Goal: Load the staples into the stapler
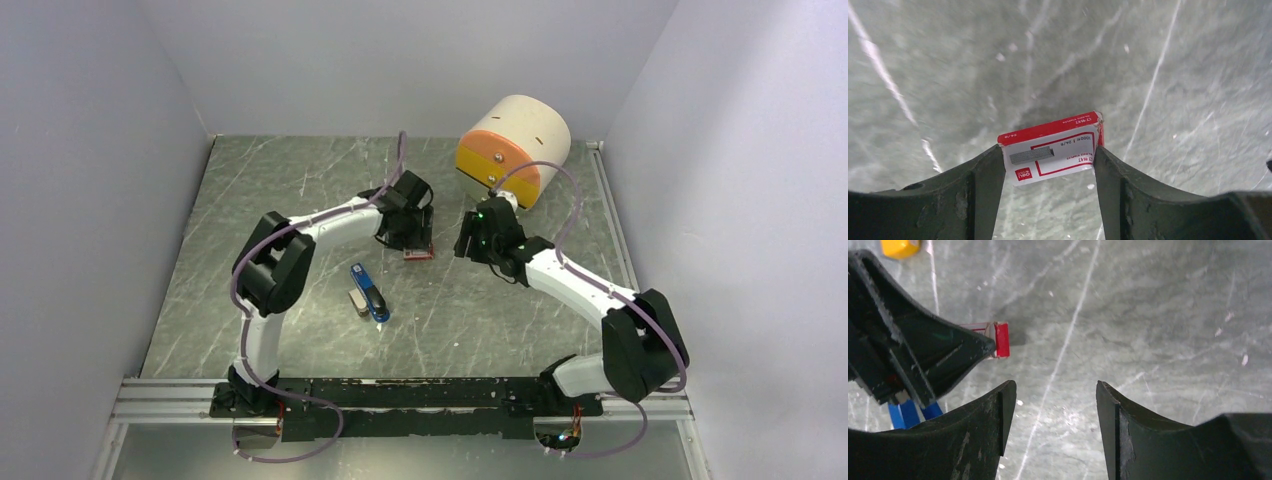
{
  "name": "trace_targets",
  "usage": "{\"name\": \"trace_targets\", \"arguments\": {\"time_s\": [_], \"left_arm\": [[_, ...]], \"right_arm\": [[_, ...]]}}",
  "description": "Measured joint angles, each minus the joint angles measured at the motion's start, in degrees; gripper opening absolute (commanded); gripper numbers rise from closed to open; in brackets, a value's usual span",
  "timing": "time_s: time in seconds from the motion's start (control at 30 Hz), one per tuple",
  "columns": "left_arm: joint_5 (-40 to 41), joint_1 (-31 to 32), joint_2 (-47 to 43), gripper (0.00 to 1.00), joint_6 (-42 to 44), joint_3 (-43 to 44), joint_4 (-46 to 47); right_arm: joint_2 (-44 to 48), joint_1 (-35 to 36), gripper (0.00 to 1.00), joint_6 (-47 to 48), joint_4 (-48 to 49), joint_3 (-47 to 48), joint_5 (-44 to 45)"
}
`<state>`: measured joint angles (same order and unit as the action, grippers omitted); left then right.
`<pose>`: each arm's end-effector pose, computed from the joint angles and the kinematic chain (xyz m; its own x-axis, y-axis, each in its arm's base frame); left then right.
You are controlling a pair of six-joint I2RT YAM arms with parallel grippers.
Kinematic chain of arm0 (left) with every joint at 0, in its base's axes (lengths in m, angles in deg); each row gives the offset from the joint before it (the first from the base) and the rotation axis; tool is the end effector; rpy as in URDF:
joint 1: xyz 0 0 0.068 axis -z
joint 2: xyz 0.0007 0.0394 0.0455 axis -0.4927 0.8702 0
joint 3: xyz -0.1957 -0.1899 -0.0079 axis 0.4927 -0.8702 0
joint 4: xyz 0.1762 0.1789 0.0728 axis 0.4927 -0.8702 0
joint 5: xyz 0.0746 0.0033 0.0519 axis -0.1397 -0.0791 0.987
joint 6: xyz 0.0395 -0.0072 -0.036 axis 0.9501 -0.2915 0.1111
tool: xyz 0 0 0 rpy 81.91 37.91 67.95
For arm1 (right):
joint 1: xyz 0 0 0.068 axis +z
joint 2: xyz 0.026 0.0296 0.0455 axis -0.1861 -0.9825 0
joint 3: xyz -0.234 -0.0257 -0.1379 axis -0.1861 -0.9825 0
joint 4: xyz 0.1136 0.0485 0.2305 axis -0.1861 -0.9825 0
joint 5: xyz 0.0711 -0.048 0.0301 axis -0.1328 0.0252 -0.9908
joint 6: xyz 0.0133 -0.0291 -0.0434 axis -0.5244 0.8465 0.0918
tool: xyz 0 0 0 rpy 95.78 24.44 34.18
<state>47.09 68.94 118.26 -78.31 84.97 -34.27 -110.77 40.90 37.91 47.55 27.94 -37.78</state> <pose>0.3383 -0.2773 0.1847 -0.8943 0.0265 -0.4467 0.1662 0.9465 -0.2765 0.2555 0.1418 0.2254 -0.7085 0.2139 -0.6726 -0.0043 0.9517 0.3071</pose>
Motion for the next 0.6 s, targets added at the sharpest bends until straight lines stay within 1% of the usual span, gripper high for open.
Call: {"name": "trace_targets", "arguments": {"time_s": [0.13,0.23,0.37,0.47,0.6], "left_arm": [[-0.42,3.15,0.26,0.7,0.04,-1.79,-0.57],[-1.18,3.76,0.26,0.79,0.31,-3.72,-0.55],[-3.06,3.52,0.15,0.9,0.76,-3.93,0.46],[-4.72,3.41,0.0,0.97,1.18,-3.98,1.14],[-5.33,3.37,-0.52,0.96,1.51,-4.52,1.9]], "right_arm": [[1.6,-2.29,0.63,-0.37,0.33,-4.28,-3.13],[2.1,-3.28,0.63,-0.63,0.68,-6.1,-4.72],[2.21,-3.58,0.63,-0.9,1.14,-6.38,-5.73],[2.47,-3.61,0.63,-0.98,1.88,-6.4,-6.19],[2.62,-3.61,0.62,0.15,2.14,-6.38,-6.27]]}}
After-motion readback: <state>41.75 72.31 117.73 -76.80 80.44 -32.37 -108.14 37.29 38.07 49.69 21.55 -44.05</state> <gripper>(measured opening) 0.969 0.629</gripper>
